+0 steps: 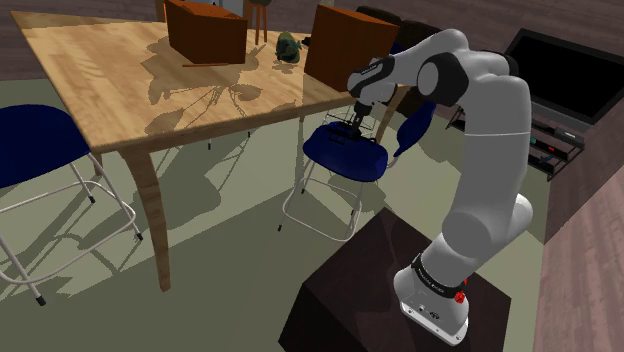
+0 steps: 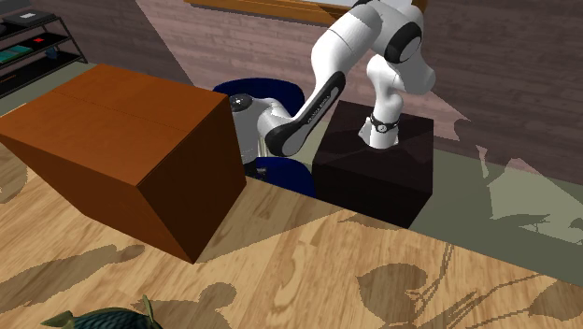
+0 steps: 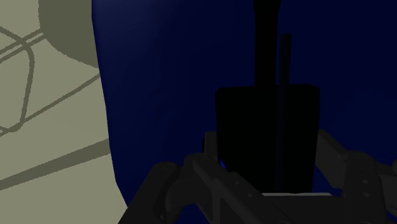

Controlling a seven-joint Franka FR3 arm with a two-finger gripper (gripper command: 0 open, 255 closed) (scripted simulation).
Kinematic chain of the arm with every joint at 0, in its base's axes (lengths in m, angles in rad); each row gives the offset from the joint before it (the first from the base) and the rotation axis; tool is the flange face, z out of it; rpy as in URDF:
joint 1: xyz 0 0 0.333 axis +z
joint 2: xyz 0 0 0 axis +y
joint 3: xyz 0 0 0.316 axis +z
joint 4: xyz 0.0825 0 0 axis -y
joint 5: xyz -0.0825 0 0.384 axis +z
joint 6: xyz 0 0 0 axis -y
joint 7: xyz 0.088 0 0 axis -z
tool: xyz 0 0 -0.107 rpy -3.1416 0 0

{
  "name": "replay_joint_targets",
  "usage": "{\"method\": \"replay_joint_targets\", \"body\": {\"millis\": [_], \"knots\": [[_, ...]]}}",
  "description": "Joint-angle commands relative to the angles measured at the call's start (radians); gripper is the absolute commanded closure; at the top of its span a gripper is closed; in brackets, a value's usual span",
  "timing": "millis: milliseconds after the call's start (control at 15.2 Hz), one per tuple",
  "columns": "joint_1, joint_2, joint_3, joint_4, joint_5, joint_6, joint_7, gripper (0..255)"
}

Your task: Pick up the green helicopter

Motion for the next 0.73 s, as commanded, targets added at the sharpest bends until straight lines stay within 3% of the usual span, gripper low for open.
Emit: {"method": "replay_joint_targets", "body": {"millis": [0,660], "knots": [[-0.005,0.012,-0.002,-0.009,0.000,-0.003,-0.001,255],[0.014,-0.041,-0.016,0.010,-0.025,-0.072,0.023,255]]}}
